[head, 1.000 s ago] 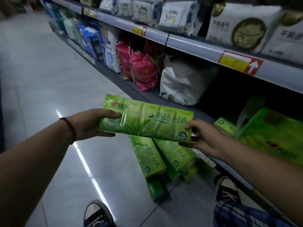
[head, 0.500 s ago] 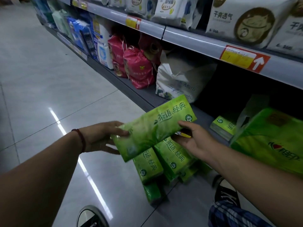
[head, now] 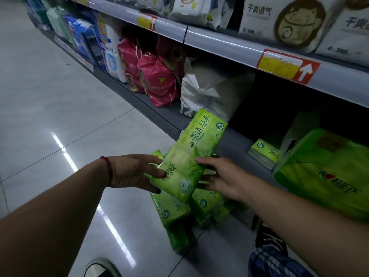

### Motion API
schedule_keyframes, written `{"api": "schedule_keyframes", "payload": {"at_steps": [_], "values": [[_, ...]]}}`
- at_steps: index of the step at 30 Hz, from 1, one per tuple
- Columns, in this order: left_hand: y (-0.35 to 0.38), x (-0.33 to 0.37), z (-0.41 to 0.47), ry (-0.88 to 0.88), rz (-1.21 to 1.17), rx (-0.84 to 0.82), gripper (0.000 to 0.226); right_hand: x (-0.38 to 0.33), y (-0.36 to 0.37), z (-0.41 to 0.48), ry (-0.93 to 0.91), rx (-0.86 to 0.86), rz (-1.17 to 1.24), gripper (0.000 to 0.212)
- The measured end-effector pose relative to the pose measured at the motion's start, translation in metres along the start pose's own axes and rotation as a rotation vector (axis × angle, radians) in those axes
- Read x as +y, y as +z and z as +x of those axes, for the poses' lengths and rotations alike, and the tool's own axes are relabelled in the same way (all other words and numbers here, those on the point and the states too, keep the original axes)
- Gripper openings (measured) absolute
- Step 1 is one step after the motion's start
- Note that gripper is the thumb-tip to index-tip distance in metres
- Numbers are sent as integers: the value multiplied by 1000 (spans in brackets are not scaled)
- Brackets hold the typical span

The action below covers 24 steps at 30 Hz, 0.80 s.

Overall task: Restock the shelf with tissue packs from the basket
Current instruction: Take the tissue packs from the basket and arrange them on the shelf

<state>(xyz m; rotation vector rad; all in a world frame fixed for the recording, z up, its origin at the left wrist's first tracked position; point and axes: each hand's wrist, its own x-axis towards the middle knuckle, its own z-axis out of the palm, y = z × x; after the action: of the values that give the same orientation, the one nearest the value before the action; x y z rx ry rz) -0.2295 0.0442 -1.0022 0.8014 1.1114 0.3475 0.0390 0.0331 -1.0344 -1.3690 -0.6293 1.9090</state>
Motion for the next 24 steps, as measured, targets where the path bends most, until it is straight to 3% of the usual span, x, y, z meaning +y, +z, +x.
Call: {"api": "schedule_keyframes", "payload": {"at_steps": [4,7,11,14,18,24], "values": [[16,8,18,-2,72,61,97,6,-6,2,48,-22,-35,29],[32,17,30,-3,203,135,60,2,-18,6,31,33,-32,38],[52,22,49,-89,238,172,26,-4,-40,15,35,115,-36,49],[65,30,68,-105,184,176,10,-9,-53,29,47,122,-52,35],[81,44,104,-49,63,181,17,-29,-68,48,15,163,-80,18],[96,33,171,-23,76,231,34,-27,-93,80,-19,359,-91,34]]}}
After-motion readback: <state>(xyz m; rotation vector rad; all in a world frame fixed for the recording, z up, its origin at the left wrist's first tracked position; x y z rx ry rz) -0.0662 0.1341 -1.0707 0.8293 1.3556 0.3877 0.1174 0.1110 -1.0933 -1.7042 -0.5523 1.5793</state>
